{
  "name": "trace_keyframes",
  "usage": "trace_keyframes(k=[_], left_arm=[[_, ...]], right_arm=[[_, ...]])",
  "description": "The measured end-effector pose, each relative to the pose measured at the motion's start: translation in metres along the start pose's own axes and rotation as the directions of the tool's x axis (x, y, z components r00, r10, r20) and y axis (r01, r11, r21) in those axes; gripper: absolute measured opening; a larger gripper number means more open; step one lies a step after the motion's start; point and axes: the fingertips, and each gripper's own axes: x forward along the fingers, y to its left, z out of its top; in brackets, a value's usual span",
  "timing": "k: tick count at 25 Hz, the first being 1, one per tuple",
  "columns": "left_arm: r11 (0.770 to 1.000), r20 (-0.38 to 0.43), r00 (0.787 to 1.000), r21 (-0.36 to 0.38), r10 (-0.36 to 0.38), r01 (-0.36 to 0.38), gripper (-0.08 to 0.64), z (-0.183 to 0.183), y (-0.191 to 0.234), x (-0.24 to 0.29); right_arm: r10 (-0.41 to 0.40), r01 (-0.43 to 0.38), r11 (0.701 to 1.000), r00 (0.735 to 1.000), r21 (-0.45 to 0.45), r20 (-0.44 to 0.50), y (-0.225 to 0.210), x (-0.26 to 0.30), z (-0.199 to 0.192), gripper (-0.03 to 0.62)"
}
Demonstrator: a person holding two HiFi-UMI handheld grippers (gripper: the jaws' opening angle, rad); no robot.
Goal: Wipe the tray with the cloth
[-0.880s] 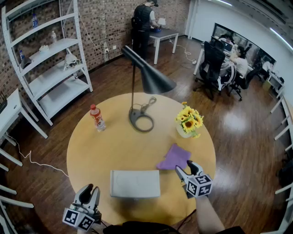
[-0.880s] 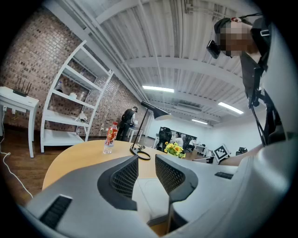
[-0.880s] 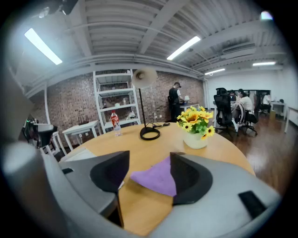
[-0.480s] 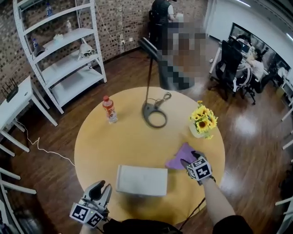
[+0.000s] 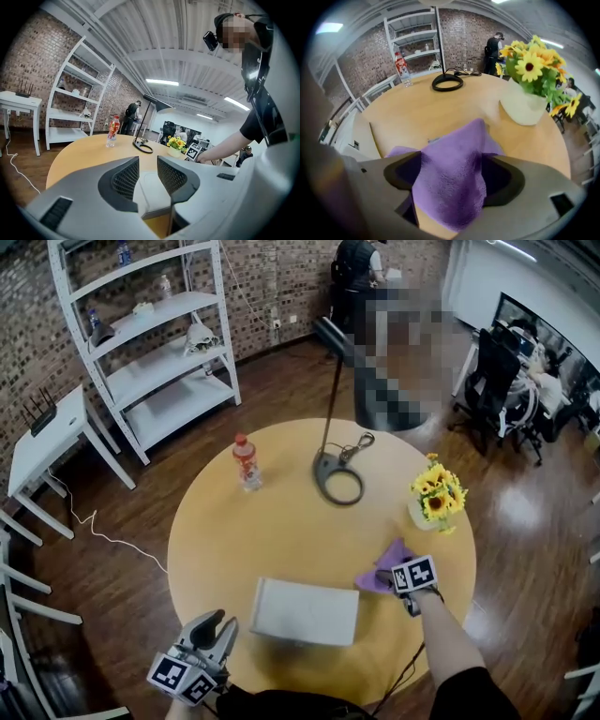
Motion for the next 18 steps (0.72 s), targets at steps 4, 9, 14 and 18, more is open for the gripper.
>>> trace_keyframes(k=[4,9,14,18], left_arm=[[0.999,-0.014,0.999,-0.035,0.038,-0.038,0.112,-0.011,0.008,-0.01],[0.999,-0.024,1.0,-0.041,0.019,-0.02,0.112,-0.017,0.0,-0.004],[1.0,-0.05,0.999,-0.02,-0.02,0.019,0.112,-0.023,-0.004,0.006],[1.0,-0.112,0.993,-0.006,-0.031,0.03,0.112,-0.041,0.009,0.015]], right_arm=[[0.041,-0.041,0.999,0.999,-0.001,-0.001,0.008,0.002,0.001,0.355],[0.083,-0.083,0.996,0.997,0.034,0.0,0.022,-0.003,-0.008,0.13],[0.063,-0.074,0.995,0.986,0.071,0.154,0.035,-0.034,0.009,0.104],[0.089,-0.12,0.991,0.927,0.063,0.364,0.062,-0.094,0.047,0.104]])
